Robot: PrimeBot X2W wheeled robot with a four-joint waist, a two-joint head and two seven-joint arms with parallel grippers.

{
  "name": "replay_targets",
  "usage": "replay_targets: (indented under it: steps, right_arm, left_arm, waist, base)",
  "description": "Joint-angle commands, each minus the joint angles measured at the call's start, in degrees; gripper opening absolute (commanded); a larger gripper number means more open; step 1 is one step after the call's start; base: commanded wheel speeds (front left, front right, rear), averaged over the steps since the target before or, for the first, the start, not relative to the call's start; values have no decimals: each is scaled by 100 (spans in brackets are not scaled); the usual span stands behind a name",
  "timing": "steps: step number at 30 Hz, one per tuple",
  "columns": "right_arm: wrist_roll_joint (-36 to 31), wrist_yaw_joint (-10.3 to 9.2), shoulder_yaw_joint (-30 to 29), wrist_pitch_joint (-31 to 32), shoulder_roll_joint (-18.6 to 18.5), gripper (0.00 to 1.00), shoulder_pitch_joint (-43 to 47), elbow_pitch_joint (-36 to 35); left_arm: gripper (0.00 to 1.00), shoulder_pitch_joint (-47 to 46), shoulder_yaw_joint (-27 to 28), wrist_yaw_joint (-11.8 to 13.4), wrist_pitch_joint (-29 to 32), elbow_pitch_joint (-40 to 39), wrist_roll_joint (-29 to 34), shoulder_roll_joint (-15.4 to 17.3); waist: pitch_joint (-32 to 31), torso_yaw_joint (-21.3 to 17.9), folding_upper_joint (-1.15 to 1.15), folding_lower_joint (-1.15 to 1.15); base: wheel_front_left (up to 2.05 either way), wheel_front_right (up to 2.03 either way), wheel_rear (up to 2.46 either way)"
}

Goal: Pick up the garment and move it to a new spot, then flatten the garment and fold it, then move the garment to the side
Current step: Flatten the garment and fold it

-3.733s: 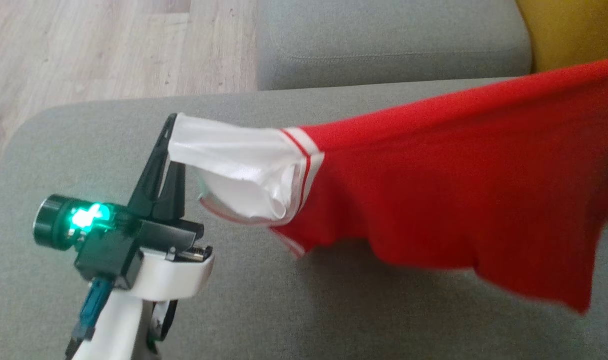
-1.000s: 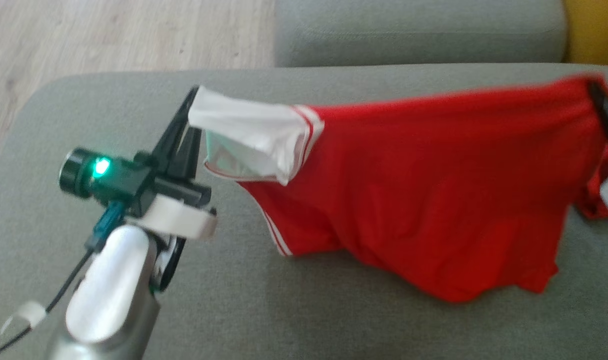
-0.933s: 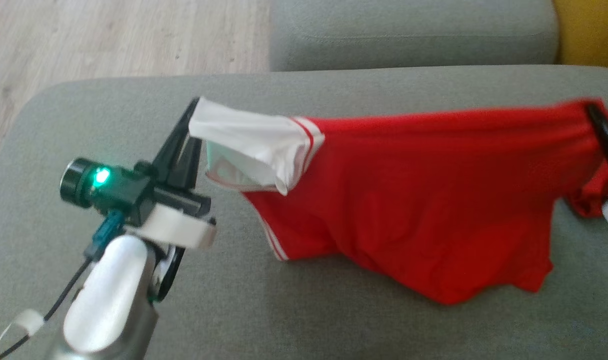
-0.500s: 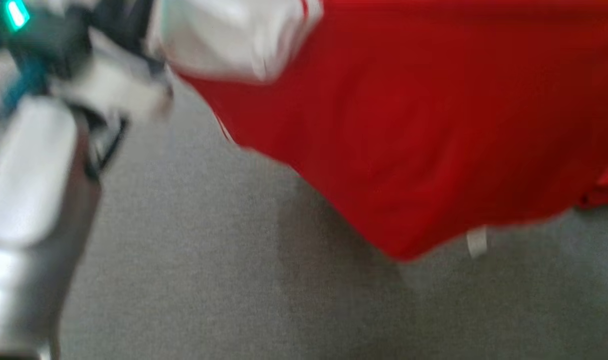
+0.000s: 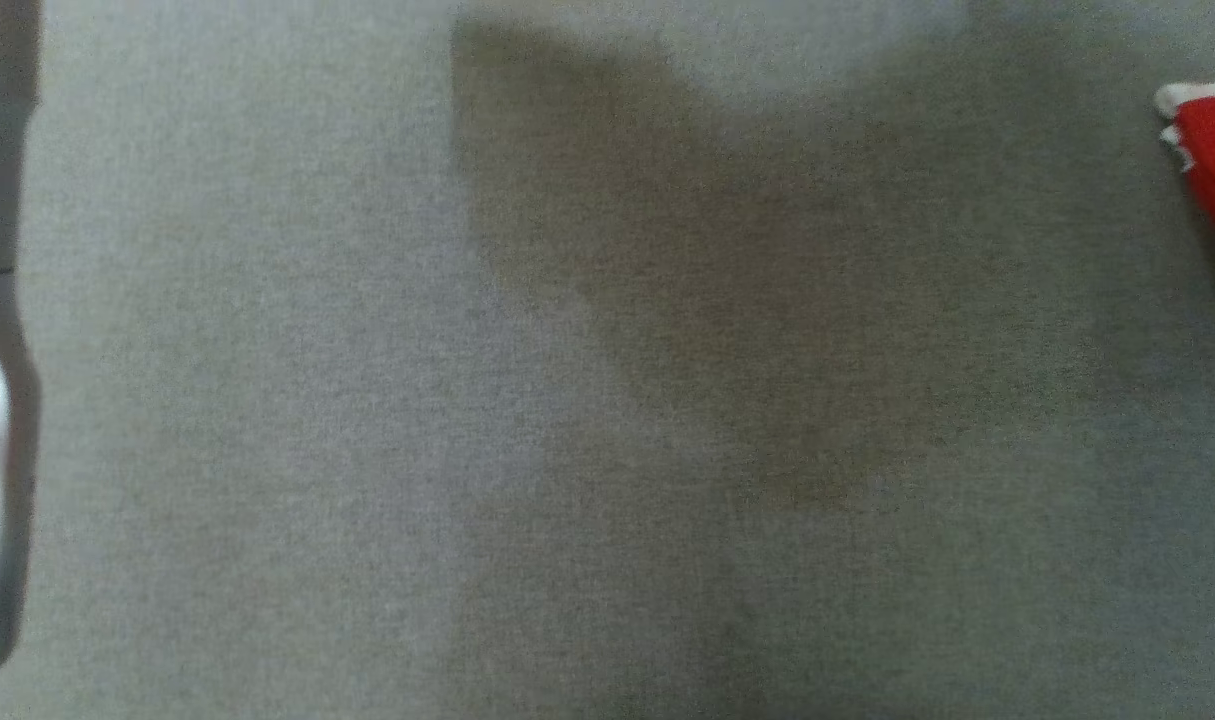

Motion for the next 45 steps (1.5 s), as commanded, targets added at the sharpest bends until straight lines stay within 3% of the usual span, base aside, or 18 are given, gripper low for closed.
replay_targets:
  steps: [1, 6, 17, 22, 28, 35, 45]
  right_arm:
    - [-31, -4, 93, -188, 7, 0, -36, 37]
    - [31, -4, 474, -438, -55, 0, 306, 457]
    - [954, -4, 1190, -546, -159, 0, 3125, 1047]
    - [1296, -4, 1309, -553, -124, 0, 4477, 985]
    - [1417, -4, 1055, -664, -140, 0, 5746, 686]
    - [1022, -4, 176, -719, -27, 0, 6933, -118]
    - [357, -4, -686, -298, 459, 0, 6643, -656]
  left_arm:
    - [0, -121, 131, -5, -21, -101, 19, 234]
    - [0, 629, 67, -170, -30, -443, -100, 221]
    - [0, 5184, -259, -348, -32, -1404, -851, 112]
    - [0, 6938, -350, -196, -32, -1598, -1116, 41]
    - [0, 8346, -433, 51, 90, -2048, -1361, 61]
    - [0, 9157, -412, 304, 647, -3169, -1551, 310]
    - [0, 7981, -356, 221, 943, -3170, -1553, 150]
  waist:
    - [98, 62, 0, -3]
    - [37, 103, 0, -3]
    - [-913, 218, 0, -3]
    - [-1538, 204, 0, -3]
    - [-2082, 255, 0, -3]
    - [-2173, 242, 0, -3]
    - [-1554, 177, 0, -3]
  base:
    - [0, 0, 0]
    - [0, 0, 0]
    - [0, 0, 0]
    - [0, 0, 0]
    - [0, 0, 0]
    - [0, 0, 0]
    - [0, 0, 0]
